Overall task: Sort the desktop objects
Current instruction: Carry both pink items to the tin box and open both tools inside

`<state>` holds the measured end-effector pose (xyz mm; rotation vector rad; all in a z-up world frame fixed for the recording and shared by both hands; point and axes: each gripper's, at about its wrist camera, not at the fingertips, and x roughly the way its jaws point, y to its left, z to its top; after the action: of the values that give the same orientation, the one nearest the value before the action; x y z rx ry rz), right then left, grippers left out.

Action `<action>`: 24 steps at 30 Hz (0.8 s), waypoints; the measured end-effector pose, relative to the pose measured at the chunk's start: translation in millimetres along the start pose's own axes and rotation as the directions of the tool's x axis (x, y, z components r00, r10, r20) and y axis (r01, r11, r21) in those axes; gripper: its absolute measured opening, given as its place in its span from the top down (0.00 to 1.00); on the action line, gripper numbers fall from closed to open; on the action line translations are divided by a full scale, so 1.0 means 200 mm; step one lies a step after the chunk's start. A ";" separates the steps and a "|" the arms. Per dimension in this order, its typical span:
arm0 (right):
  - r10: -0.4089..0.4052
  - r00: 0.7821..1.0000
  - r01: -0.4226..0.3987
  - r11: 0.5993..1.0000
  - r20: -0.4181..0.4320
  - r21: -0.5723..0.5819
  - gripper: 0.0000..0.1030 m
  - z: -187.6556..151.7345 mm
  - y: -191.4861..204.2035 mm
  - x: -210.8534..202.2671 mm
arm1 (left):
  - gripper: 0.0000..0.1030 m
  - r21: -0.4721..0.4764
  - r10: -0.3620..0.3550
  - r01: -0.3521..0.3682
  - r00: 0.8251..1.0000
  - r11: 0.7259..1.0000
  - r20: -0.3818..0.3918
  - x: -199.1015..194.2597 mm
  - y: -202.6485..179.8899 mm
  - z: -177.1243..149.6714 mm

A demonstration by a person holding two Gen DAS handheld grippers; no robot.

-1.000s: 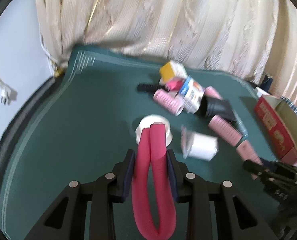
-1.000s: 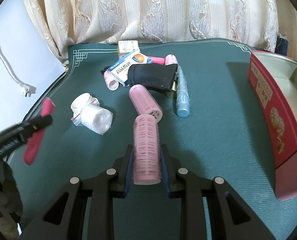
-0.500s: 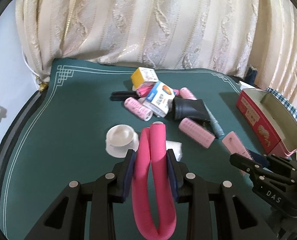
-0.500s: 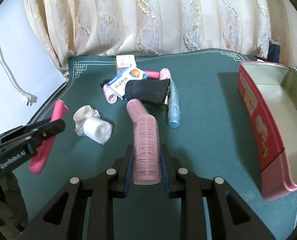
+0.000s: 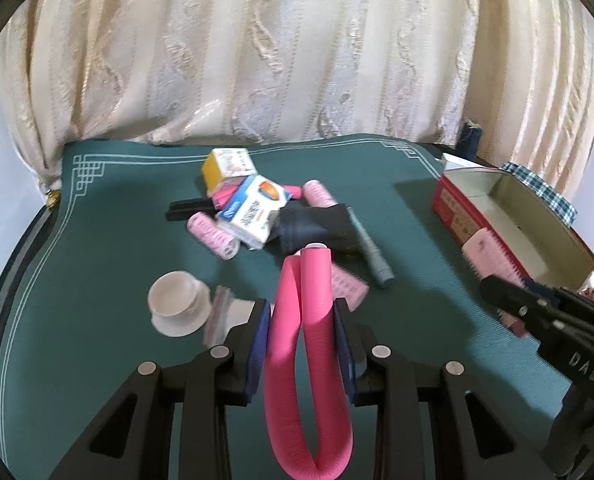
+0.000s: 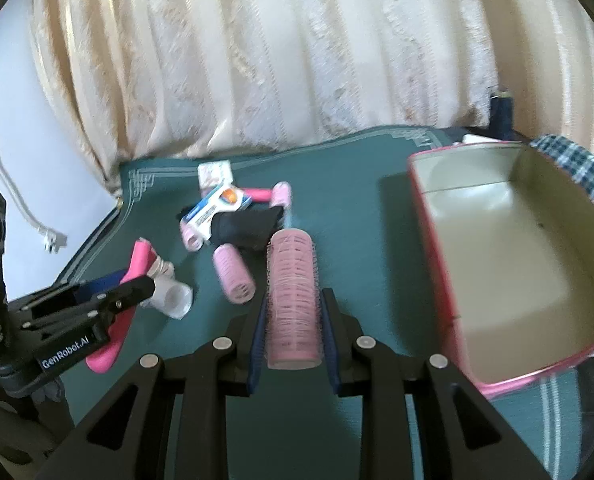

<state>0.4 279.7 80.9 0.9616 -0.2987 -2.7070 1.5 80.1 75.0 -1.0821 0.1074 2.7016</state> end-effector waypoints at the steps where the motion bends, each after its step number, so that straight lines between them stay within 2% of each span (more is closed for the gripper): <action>1: -0.010 1.000 0.010 1.000 0.013 0.008 0.73 0.01 -0.02 -0.02 | 0.68 0.006 -0.005 0.005 1.000 1.000 0.002 0.00 -0.01 0.01; 9: -0.138 0.985 0.127 0.986 0.106 0.106 0.73 0.09 -0.29 -0.21 | 0.68 0.062 -0.082 0.081 0.997 0.995 0.017 0.01 -0.19 0.08; 17: -0.231 0.968 0.213 0.961 0.093 0.175 0.73 0.11 -0.52 -0.25 | 0.68 0.111 -0.170 0.167 0.985 0.980 0.018 0.06 -0.41 0.17; 24: -0.279 0.957 0.258 0.941 0.073 0.219 0.73 0.13 -0.67 -0.24 | 0.68 0.164 -0.258 0.250 0.966 0.954 0.028 0.09 -0.63 0.29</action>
<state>-2.5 423.2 92.5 0.9826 -0.5147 -3.0297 -20.1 214.9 108.0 -0.9137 0.1613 2.4417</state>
